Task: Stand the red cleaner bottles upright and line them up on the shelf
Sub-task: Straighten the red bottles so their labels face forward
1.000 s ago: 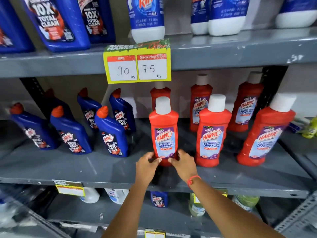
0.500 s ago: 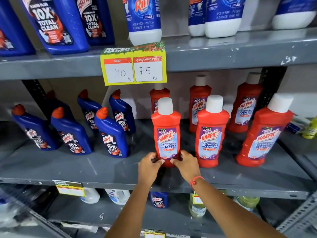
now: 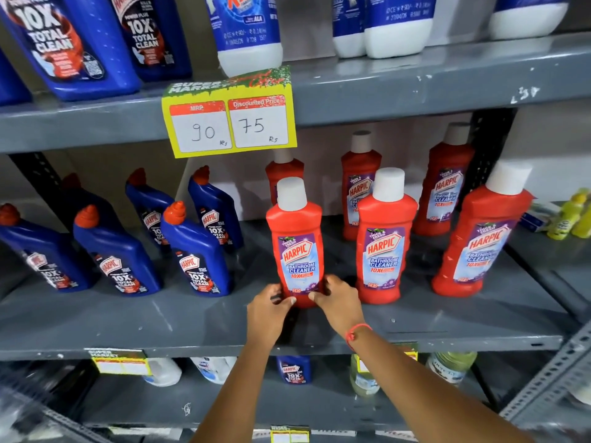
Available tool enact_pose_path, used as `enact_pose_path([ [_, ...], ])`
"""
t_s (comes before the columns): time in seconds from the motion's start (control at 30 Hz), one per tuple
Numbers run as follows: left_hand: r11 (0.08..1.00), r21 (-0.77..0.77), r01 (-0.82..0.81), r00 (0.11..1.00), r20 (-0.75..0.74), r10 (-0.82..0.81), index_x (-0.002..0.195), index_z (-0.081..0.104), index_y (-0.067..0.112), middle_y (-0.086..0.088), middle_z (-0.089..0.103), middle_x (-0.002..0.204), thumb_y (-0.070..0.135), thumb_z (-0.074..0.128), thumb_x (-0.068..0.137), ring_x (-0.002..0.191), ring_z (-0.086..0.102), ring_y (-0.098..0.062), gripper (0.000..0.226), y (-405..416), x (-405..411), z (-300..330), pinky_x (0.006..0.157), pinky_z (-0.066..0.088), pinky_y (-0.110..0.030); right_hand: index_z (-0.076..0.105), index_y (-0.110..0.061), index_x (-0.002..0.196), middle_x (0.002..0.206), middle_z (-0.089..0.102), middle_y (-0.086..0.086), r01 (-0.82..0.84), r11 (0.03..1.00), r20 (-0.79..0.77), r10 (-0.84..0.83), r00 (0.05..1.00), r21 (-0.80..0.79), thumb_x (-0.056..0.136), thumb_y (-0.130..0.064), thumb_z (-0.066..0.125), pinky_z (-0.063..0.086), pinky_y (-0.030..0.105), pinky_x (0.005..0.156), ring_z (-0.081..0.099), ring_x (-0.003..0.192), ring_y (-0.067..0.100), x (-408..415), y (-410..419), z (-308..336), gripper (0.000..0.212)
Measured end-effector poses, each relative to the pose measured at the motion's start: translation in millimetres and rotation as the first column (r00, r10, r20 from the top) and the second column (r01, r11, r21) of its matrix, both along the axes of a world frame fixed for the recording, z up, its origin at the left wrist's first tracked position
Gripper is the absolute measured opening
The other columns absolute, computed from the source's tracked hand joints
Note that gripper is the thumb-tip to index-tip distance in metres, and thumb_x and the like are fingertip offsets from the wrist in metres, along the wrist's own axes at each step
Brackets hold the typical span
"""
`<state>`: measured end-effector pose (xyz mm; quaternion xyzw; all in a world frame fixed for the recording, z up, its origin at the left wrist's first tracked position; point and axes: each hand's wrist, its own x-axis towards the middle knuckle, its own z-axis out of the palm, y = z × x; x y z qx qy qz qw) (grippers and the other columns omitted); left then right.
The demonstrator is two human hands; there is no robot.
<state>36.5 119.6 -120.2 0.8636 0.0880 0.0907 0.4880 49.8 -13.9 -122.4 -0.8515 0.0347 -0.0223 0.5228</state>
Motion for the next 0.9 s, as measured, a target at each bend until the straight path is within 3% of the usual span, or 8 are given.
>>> enact_pose_path([
  [0.1,0.992,-0.036,-0.122,0.992,-0.037,0.121,0.082,0.064,0.012,-0.003,0.068,0.084,0.013,0.068,0.075,0.076,0.061,-0.014,0.008,2.8,-6.5,-6.8,0.074,0.044,-0.025,0.059,-0.007,0.106,0.113,0.067,0.01,-0.034,0.999,-0.003,0.035,0.999,0.038,0.078,-0.012,0.064,0.05,0.032,0.092,0.063,0.103,0.024,-4.9,-3.2,0.7,0.03],
  [0.23,0.967,-0.12,-0.226,0.974,-0.056,0.22,0.057,0.057,0.02,0.002,0.064,0.057,0.013,0.067,0.075,0.051,0.063,-0.01,0.022,-31.3,-25.1,-9.3,0.055,0.045,-0.021,0.062,-0.013,0.09,0.084,0.068,0.002,0.038,0.999,0.098,-0.041,0.994,0.033,0.079,-0.012,0.064,0.044,0.009,0.066,0.065,0.085,0.019,-31.0,-35.7,-8.7,0.011],
  [0.3,0.976,-0.13,-0.176,0.984,-0.043,0.172,0.055,0.056,0.021,0.002,0.062,0.055,0.012,0.067,0.075,0.051,0.062,-0.012,0.024,-59.0,-29.0,-5.9,0.058,0.048,-0.026,0.058,-0.016,0.079,0.074,0.063,-0.002,0.108,0.993,0.174,-0.116,0.978,0.05,0.078,-0.011,0.064,0.044,0.018,0.062,0.062,0.074,0.019,-43.4,-57.3,-8.3,0.008],
  [0.43,0.993,-0.105,-0.048,0.999,-0.004,0.048,0.082,0.069,0.009,-0.012,0.073,0.085,0.011,0.067,0.074,0.079,0.066,-0.022,0.008,-107.4,-26.0,2.5,0.076,0.048,-0.026,0.049,-0.017,0.079,0.081,0.05,0.001,0.272,0.951,0.321,-0.307,0.896,0.15,0.073,0.002,0.064,0.045,0.035,0.074,0.054,0.078,0.028,-49.6,-98.5,-1.2,0.025],
  [0.5,0.994,-0.11,-0.008,1.0,-0.009,0.007,0.1,0.066,0.005,-0.013,0.071,0.101,0.009,0.067,0.074,0.089,0.064,-0.017,0.026,-122.1,-21.8,5.8,0.078,0.043,-0.016,0.054,-0.01,0.099,0.097,0.051,0.006,0.302,0.936,0.265,-0.343,0.901,0.183,0.071,0.002,0.067,0.045,0.039,0.085,0.054,0.09,0.028,-43.8,-114.5,1.3,0.033],
  [0.63,0.995,-0.103,0.01,1.0,-0.015,-0.012,0.112,0.06,0.004,-0.014,0.066,0.116,0.009,0.067,0.075,0.102,0.062,-0.021,0.038,-131.9,-10.4,14.2,0.091,0.045,-0.027,0.049,-0.003,0.122,0.126,0.055,0.019,0.203,0.974,0.103,-0.213,0.972,0.1,0.071,-0.007,0.072,0.042,0.041,0.1,0.052,0.115,0.032,-21.8,-132.6,0.4,0.056],
  [0.77,0.999,-0.032,0.044,0.999,-0.006,-0.044,0.104,0.064,0.006,-0.014,0.069,0.109,0.01,0.066,0.075,0.098,0.063,-0.022,0.029,-132.6,-3.1,17.9,0.087,0.047,-0.029,0.059,-0.002,0.103,0.111,0.067,0.018,0.081,0.996,0.075,-0.083,0.994,0.04,0.071,-0.01,0.07,0.046,0.03,0.086,0.061,0.098,0.028,-7.6,-134.2,4.6,0.035],
  [0.9,0.999,-0.011,0.039,0.999,-0.007,-0.039,0.097,0.065,0.005,-0.013,0.071,0.104,0.013,0.066,0.076,0.092,0.064,-0.02,0.023,-136.7,0.8,12.7,0.08,0.047,-0.027,0.06,-0.004,0.092,0.101,0.07,0.015,0.098,0.994,0.107,-0.102,0.989,0.043,0.07,-0.01,0.071,0.044,0.028,0.077,0.063,0.089,0.027,-4.4,-129.0,3.1,0.024],
])
